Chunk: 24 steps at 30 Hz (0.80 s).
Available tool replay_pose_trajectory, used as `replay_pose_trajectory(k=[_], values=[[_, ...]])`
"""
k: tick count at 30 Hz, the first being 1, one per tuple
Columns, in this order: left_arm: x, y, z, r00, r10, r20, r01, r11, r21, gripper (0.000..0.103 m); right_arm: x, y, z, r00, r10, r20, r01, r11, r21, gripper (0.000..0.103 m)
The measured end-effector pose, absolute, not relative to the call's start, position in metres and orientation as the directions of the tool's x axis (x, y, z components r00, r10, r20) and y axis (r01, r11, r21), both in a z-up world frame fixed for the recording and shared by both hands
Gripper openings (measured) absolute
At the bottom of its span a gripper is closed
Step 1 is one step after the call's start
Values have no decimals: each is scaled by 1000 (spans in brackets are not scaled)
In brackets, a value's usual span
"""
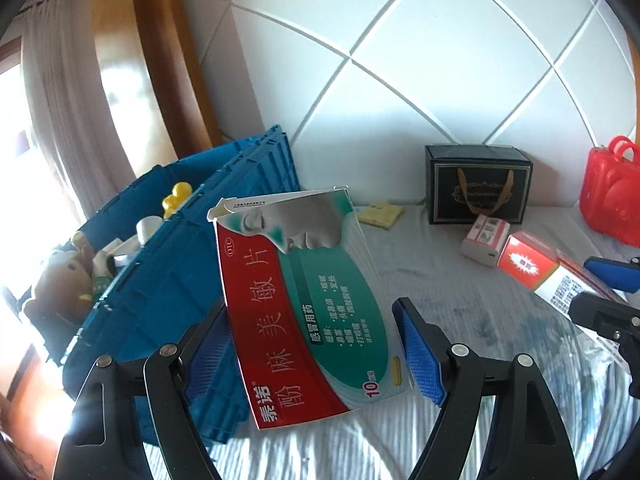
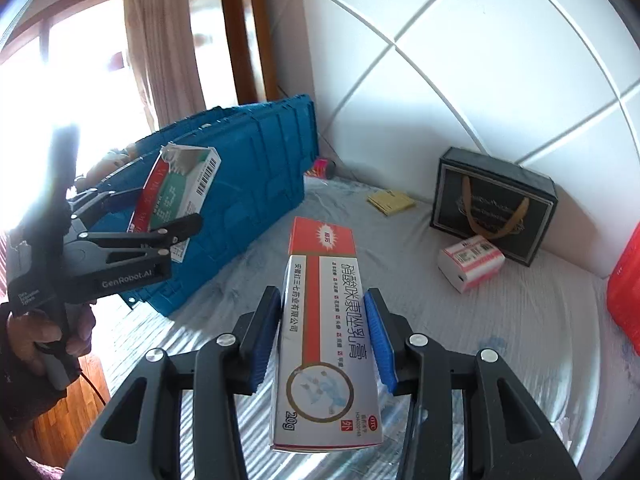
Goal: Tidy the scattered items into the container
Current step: 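Carry both medicine boxes in the two tools over the blue crate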
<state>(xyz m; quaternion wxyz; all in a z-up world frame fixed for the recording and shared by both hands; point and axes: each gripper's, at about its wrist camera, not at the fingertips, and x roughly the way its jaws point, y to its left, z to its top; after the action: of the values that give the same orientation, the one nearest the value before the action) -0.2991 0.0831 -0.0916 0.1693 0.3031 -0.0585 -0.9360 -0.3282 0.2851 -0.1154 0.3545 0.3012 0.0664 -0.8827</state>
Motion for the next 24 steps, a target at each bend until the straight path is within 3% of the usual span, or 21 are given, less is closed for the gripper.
replay_pose_trajectory(k=[12,24], values=[[-233,-25,-8,-852,-332,-404,298,-943,147,80,-271,169,-33,-606,-648,-462,726,-688,12,43],[-237,-189,26,-795,-493,-354,451,-870,199,80,-278,1,17,-555,-738,-384,781,-621,66,43]])
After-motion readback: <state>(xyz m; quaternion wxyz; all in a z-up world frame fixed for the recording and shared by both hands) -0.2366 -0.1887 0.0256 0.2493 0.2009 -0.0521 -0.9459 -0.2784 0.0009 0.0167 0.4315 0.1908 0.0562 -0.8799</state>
